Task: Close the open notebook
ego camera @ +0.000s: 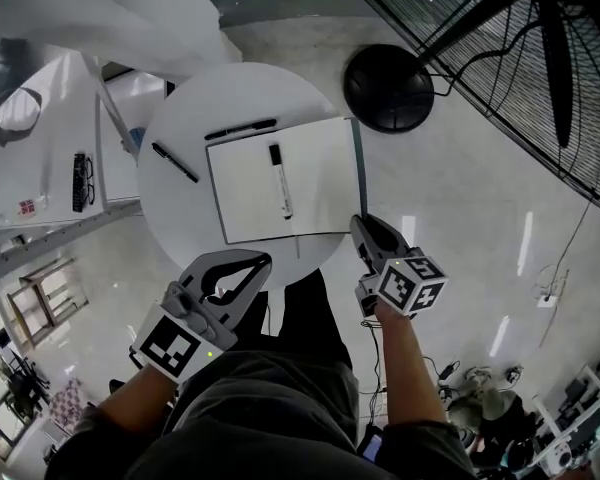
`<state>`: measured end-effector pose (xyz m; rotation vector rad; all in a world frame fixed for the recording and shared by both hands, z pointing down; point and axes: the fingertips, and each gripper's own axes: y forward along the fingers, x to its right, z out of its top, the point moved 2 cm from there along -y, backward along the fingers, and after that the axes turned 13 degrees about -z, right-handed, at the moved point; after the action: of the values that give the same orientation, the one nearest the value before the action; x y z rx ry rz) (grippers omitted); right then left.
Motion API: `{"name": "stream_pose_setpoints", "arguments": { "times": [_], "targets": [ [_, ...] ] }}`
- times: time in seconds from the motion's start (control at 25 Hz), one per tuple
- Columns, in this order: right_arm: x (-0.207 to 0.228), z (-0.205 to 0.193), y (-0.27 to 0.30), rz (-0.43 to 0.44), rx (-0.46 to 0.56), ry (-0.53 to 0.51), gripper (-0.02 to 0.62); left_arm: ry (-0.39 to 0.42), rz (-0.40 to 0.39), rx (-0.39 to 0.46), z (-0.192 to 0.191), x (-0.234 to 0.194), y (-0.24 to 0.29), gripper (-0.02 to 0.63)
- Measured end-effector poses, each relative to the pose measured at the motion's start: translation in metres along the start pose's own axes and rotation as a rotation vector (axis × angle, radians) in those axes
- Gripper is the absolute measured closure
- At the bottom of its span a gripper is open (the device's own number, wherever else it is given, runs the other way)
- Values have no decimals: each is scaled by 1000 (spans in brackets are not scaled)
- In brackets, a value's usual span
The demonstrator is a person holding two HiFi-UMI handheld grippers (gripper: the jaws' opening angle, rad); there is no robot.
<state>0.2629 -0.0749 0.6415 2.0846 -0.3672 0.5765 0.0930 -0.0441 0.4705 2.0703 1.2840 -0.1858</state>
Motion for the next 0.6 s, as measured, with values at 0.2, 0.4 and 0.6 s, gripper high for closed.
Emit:
{"name": "stream_pose_setpoints", "arguments": {
  "times": [0.2,0.4,0.6],
  "targets": [
    [-20,8,-14,-18,34,-45,532,15,-6,39,5,0,-17,592],
    [-47,10,-26,-35,65,-103,537,22,-15,73,8,0,-37,591],
    [-73,10,-34,-60,83,-184,537,32,-19,100,7,-4,-58,591]
  ]
}}
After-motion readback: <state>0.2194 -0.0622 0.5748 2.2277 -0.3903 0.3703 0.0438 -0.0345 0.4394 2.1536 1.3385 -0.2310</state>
